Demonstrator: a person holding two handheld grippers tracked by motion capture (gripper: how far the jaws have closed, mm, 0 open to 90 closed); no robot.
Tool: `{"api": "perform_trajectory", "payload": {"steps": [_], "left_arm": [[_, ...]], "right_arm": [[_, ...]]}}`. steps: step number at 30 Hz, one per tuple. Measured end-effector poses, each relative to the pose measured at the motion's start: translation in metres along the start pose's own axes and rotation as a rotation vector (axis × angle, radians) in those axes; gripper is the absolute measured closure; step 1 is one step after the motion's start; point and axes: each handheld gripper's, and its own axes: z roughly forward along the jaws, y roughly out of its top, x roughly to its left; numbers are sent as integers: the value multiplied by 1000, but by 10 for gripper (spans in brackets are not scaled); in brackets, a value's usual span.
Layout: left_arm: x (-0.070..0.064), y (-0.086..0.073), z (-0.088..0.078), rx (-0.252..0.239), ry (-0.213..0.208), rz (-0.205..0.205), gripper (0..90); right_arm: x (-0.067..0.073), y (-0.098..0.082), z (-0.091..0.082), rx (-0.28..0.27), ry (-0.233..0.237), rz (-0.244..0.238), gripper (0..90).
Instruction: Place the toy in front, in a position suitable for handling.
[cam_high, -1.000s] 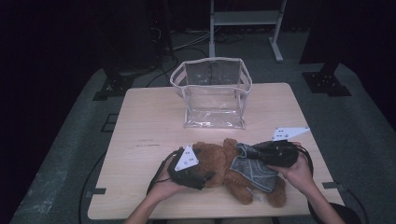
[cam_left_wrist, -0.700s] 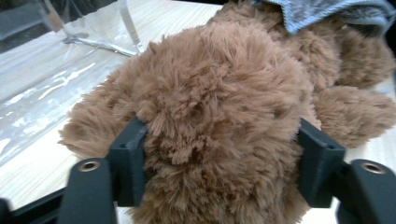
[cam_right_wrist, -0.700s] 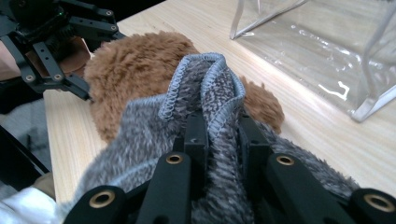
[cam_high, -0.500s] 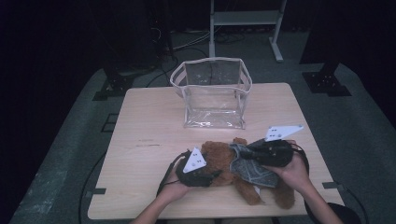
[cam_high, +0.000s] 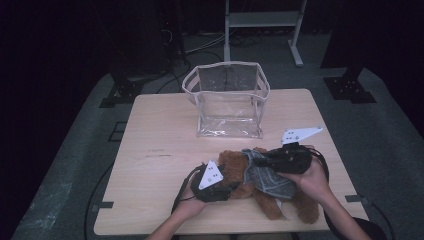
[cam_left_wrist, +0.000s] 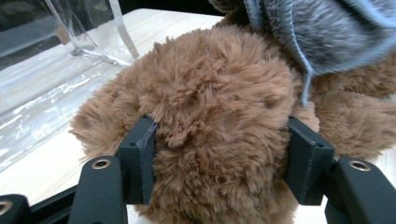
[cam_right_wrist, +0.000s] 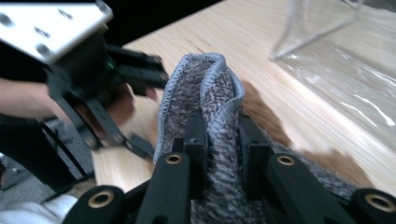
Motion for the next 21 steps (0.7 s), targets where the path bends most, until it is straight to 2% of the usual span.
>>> {"api": "perform_trajectory", "payload": {"steps": [1, 2, 3, 5, 8, 10, 13, 14, 15, 18, 20, 21], "left_arm": [[-2, 0, 1, -4, 6, -1, 372], [-2, 0, 1, -4, 6, -1, 376], [-5, 1, 2, -14, 10, 12, 381], [-8, 1, 3, -15, 9, 13, 388], [-9, 1, 3, -16, 10, 31, 391], [-9, 1, 3, -20, 4, 34, 392], [-12, 2, 3, -22, 6, 58, 393], [-12, 2, 3, -22, 6, 58, 393], [-12, 2, 3, -16, 14, 63, 390], [-9, 2, 3, -18, 15, 50, 386], [-9, 2, 3, -14, 14, 49, 386], [-9, 1, 3, -10, 15, 54, 385]], "right_arm": [[2, 2, 5, -5, 21, 16, 760], [2, 2, 5, -5, 21, 16, 760], [2, 3, 17, 10, 32, 27, 758], [-2, 3, 30, 42, 8, 15, 752], [-10, 4, 46, 48, 18, 35, 753], [-11, 7, 50, 54, 10, 28, 754], [-20, 20, 70, 99, -20, 22, 757], [-20, 20, 70, 99, -20, 22, 757], [-26, 24, 79, 122, -35, 36, 757], [-30, 27, 82, 144, -64, 37, 759], [-29, 28, 80, 151, -74, 29, 759], [-23, 27, 73, 149, -89, 19, 760]]}}
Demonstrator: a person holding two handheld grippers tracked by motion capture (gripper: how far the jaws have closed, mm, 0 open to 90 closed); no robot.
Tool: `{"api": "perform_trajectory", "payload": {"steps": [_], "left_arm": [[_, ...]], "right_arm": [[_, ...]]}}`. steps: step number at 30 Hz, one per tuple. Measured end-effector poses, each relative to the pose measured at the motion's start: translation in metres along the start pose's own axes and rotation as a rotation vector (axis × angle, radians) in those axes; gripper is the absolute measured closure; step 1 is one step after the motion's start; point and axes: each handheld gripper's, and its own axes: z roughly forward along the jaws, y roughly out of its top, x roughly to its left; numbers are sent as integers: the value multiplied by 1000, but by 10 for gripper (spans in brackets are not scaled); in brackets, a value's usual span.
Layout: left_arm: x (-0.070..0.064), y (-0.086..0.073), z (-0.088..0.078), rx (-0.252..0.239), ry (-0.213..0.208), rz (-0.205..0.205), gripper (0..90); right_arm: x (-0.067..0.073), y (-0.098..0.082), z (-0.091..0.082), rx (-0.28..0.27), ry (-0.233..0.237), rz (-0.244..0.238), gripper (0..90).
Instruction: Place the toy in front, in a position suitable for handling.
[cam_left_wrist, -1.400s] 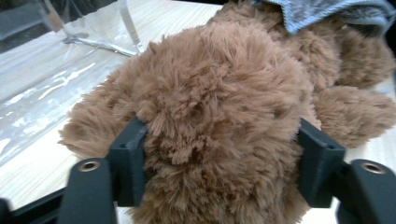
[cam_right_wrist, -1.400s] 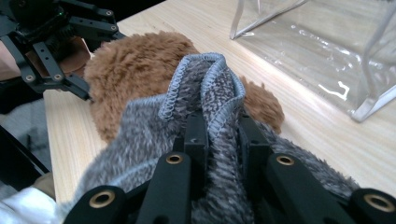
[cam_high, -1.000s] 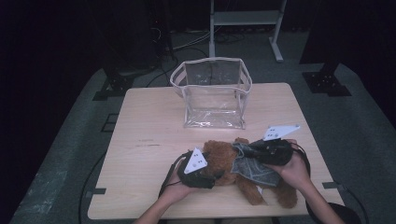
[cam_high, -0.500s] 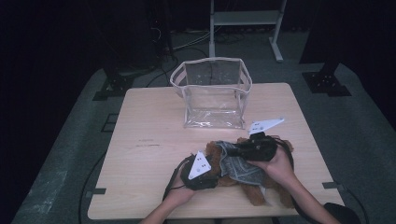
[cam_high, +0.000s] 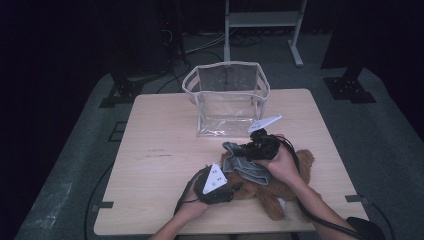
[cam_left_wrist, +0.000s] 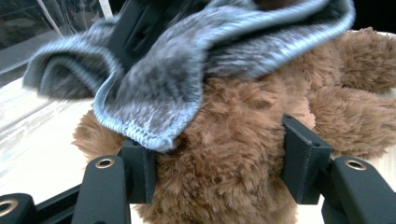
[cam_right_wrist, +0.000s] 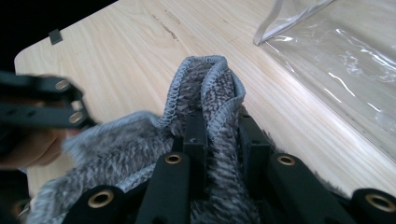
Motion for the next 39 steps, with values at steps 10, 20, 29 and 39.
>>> {"api": "perform_trajectory", "payload": {"steps": [10, 20, 29, 39], "left_arm": [[4, -1, 3, -11, 5, -17, 335], [14, -9, 8, 36, -11, -23, 255], [14, -5, 5, 10, -3, -36, 441], [12, -3, 4, 1, -9, -43, 450]], "right_arm": [[42, -36, -40, -66, -27, -53, 759], [13, -31, -29, -85, -44, -33, 754], [37, -30, -28, -142, -20, -116, 755], [26, -63, -52, -89, -142, -102, 756]]}}
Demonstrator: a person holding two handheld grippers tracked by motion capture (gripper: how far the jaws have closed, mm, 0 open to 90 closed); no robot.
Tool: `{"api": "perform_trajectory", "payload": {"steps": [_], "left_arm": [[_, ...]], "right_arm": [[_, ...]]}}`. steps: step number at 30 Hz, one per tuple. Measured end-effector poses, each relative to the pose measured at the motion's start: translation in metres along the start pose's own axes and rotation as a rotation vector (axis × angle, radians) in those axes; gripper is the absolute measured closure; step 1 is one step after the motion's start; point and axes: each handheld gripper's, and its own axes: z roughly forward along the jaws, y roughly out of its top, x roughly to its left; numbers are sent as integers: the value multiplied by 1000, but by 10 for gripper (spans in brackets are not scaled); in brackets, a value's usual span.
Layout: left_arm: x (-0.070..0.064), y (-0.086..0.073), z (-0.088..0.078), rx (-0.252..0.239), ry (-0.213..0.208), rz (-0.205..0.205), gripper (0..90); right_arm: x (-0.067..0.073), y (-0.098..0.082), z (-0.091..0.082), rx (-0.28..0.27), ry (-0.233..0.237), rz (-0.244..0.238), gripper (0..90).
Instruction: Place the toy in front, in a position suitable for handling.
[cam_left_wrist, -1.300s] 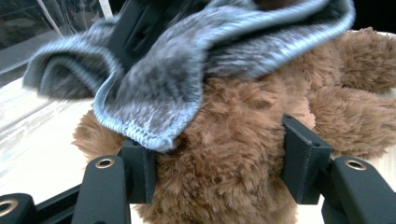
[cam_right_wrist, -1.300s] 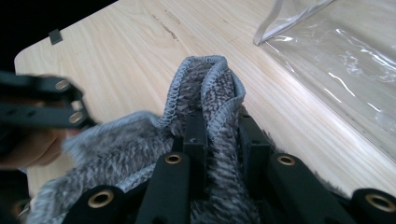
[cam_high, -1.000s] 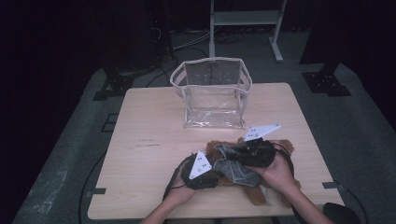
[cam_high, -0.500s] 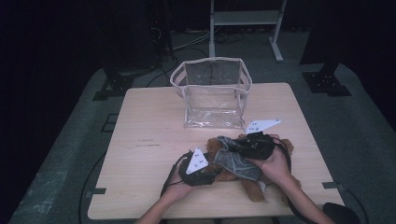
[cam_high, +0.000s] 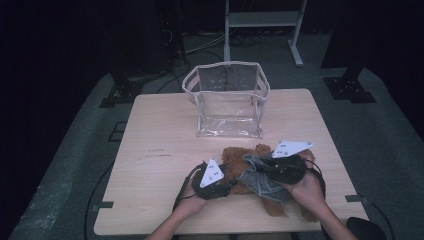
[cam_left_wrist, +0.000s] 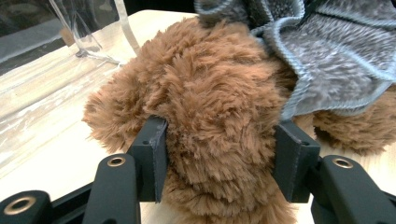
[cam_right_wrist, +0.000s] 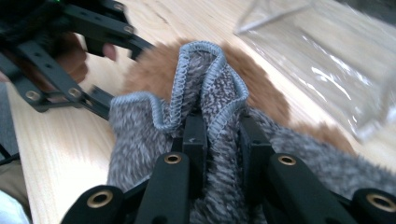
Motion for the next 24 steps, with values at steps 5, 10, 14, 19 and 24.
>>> {"api": "perform_trajectory", "payload": {"steps": [5, 10, 14, 19, 24], "left_arm": [[-2, 1, -2, -1, 3, 15, 454], [1, 2, -9, -25, -17, 22, 398], [4, -2, -12, 2, -27, 55, 303], [8, -4, -20, -12, -78, 43, 253], [21, -4, -46, -57, -97, 15, 173]], "right_arm": [[0, 1, -1, -21, -12, -1, 757], [-3, -3, -5, -42, -3, 13, 756], [5, -3, -9, -128, 63, 11, 755], [21, 8, 5, -139, 97, -54, 753], [32, 13, 21, -121, 98, -138, 755]]}}
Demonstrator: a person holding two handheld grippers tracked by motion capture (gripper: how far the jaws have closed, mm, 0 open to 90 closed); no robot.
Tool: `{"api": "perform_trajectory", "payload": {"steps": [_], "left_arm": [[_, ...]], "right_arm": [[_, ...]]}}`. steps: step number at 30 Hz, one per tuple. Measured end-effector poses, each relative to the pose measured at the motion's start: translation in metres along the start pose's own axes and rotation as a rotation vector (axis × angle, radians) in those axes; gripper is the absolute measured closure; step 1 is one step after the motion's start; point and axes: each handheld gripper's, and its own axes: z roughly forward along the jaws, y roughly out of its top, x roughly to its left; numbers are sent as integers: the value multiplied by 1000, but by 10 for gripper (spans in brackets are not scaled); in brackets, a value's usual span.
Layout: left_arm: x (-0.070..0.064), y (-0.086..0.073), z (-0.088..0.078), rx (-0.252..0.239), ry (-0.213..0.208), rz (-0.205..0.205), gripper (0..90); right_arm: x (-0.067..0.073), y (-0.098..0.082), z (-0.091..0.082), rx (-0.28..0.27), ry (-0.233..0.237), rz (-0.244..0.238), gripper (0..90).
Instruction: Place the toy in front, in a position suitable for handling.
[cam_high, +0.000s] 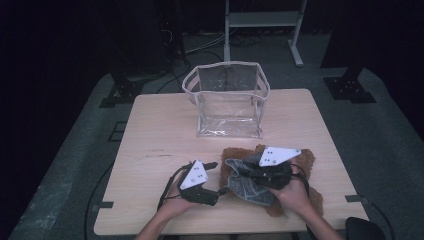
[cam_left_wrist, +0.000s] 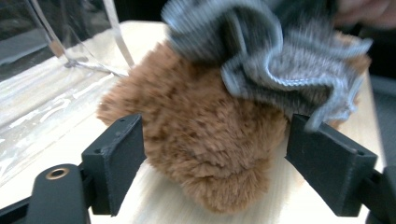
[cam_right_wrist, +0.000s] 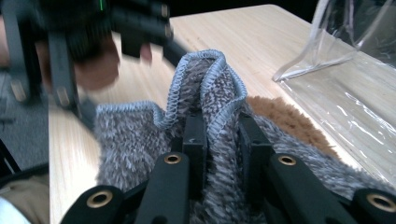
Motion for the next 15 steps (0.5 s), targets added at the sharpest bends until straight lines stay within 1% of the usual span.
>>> {"api": "perform_trajectory", "payload": {"steps": [3, 4, 5, 8, 13, 15], "left_arm": [[5, 3, -11, -26, 16, -12, 165], [5, 3, -11, -26, 16, -12, 164], [7, 5, -15, -39, 27, -20, 155], [8, 9, -18, -51, 35, -19, 153], [8, 11, -17, -53, 41, -4, 154], [8, 11, -17, -54, 38, -4, 153]], "right_arm": [[4, -8, 0, 4, 26, -27, 757], [4, -8, 0, 4, 26, -27, 757], [9, -14, -3, 10, 31, -53, 757], [16, -23, -7, 25, 25, -99, 756], [24, -34, -15, 82, 2, -150, 756], [28, -34, -14, 84, -2, -162, 756]]}}
